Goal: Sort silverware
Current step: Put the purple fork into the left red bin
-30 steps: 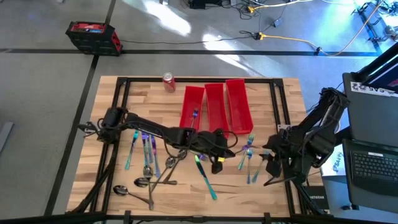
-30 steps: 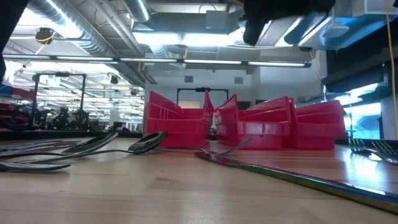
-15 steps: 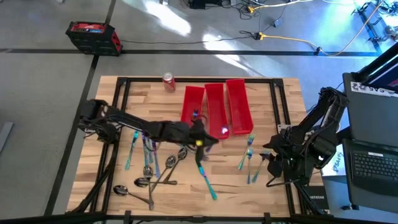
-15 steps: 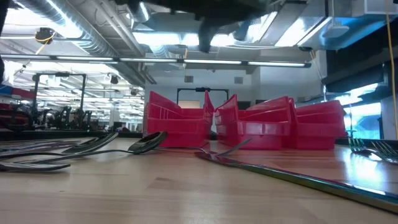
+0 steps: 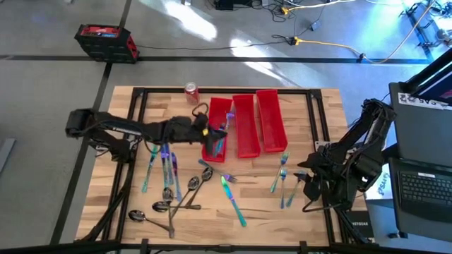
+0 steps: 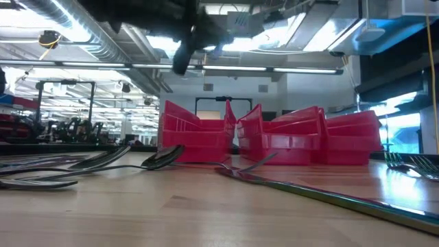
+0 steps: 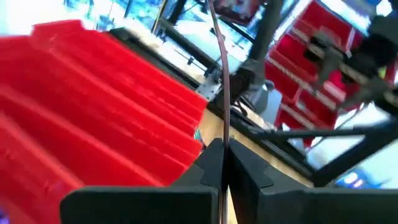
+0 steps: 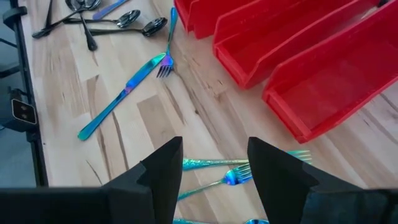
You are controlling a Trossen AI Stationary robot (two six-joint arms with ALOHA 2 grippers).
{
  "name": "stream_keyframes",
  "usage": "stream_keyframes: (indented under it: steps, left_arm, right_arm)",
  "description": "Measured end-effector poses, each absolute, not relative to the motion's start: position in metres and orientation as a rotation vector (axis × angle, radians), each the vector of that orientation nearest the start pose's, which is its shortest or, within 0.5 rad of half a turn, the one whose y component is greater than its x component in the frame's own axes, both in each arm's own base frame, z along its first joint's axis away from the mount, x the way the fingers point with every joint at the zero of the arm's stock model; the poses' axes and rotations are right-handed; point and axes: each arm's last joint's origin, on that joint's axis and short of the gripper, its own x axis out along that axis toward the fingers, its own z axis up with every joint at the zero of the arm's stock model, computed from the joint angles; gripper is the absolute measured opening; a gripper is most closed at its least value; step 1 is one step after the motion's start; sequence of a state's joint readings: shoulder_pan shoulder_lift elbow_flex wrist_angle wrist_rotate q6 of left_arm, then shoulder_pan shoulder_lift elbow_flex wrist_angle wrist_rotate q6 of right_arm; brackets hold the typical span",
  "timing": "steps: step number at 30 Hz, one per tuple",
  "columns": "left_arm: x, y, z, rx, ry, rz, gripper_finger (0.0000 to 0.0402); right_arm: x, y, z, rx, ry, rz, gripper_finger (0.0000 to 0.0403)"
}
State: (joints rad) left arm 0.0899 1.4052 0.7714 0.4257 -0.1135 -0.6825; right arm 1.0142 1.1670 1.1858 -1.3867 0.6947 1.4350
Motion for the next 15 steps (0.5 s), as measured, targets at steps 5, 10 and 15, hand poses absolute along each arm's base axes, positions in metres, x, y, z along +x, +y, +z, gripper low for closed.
stream_keyframes:
  steps: [5, 10, 15]
  left_arm:
    - [0.295, 0.062, 0.226, -0.983, 0.219, 0.377, 0.0]
    - [0.289, 0.074, 0.216, -1.141, 0.255, 0.493, 0.0]
    - [0.289, 0.072, 0.213, -1.167, 0.284, 0.497, 0.0]
  right_arm:
    - [0.11, 0.141, 0.323, 0.268, 0.802, -0.37, 0.0166]
    - [0.11, 0.141, 0.323, 0.259, 0.797, -0.372, 0.0166]
    - [0.11, 0.141, 0.323, 0.259, 0.794, -0.372, 0.0166]
